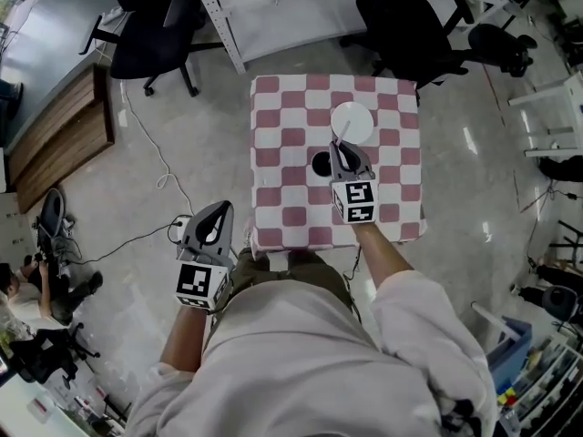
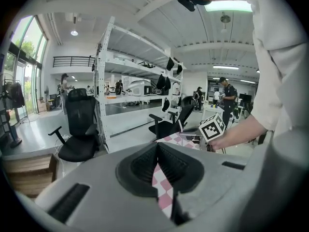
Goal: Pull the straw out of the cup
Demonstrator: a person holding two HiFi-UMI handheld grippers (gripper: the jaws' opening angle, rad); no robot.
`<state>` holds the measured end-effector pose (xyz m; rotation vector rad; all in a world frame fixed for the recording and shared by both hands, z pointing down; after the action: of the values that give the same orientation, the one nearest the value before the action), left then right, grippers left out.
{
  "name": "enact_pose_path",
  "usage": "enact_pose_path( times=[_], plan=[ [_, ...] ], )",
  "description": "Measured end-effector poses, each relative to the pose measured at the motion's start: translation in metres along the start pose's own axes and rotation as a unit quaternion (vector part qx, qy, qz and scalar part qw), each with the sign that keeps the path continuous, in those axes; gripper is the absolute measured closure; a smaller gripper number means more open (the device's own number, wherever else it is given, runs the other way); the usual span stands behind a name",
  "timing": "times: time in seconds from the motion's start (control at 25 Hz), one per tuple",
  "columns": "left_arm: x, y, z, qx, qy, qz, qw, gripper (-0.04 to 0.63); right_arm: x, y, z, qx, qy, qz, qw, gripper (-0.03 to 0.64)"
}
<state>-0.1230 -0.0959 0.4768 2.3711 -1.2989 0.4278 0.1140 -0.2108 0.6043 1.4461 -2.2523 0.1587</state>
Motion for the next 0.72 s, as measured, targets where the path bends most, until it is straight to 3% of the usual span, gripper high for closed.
enact_pose_path(
  times=[0.72],
  plan=[
    [0.024,-0.026,0.029,0.025,-0.024,-0.091,0.9952,0.591,-0.089,-0.007,0.088,0.026,-0.078,-0.054,0.995,0.584]
  ],
)
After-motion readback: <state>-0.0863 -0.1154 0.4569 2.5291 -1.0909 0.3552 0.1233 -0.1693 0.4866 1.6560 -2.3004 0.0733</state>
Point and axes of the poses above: the fingertips, and each gripper's own axes: x forward along the fingers, y to its left, z out of its top, the point moved 1 cm from there along -x, backward along the fingers, and after that the axes turned 10 degrees about -x, right-handed, at the moved point
